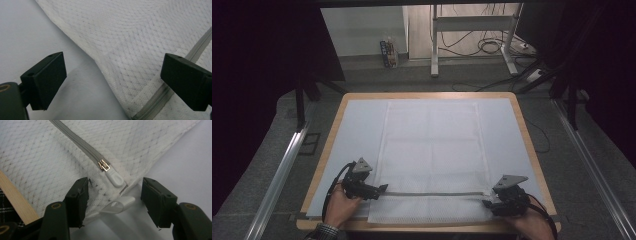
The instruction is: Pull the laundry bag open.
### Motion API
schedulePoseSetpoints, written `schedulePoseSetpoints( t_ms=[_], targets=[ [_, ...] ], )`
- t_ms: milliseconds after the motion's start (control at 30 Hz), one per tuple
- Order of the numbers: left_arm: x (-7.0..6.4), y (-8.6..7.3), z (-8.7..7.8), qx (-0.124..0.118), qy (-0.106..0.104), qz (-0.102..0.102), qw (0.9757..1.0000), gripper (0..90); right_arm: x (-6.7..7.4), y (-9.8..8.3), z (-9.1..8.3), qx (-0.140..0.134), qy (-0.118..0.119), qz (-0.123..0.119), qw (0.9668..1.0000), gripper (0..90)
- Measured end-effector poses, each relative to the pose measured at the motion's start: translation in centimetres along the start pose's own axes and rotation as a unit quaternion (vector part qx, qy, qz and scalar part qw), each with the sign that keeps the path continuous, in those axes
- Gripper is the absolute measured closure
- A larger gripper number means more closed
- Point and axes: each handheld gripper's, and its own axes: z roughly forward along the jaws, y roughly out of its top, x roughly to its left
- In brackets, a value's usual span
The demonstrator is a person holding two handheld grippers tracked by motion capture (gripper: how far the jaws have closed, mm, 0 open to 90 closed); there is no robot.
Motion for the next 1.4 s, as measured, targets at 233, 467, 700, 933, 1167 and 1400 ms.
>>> schedulePoseSetpoints(
  t_ms=[233, 467, 700, 933, 1167, 1400],
  targets=[
    [0.0, 0.0, 0.1, 0.003, 0.0, 0.002, 1.0, 6.5, 0.8, -0.4, -0.5, 0.005, -0.01, 0.021, 0.9997, 47.4],
    [-0.1, 0.1, 0.1, 0.004, -0.001, 0.006, 1.0, 6.6, 1.6, -0.3, -0.6, 0.01, -0.02, 0.027, 0.9994, 69.2],
    [-0.3, 0.2, 0.1, 0.001, -0.003, 0.006, 1.0, 6.7, 1.7, -0.4, -0.6, 0.003, -0.012, 0.033, 0.9994, 85.6],
    [-0.6, 0.8, -0.1, -0.015, -0.016, -0.004, 0.9997, 6.8, 1.6, -0.3, -1.1, -0.031, -0.011, 0.014, 0.9994, 86.7],
    [-2.3, 2.7, 0.6, -0.019, -0.053, 0.01, 0.9984, 6.2, 2.1, -0.1, -1.6, -0.051, -0.022, -0.022, 0.9982, 86.5],
    [-4.8, 5.6, 1.8, -0.03, -0.099, 0.034, 0.994, 6.7, 1.9, 0.1, -1.6, -0.053, -0.018, -0.019, 0.9983, 86.3]
  ],
)
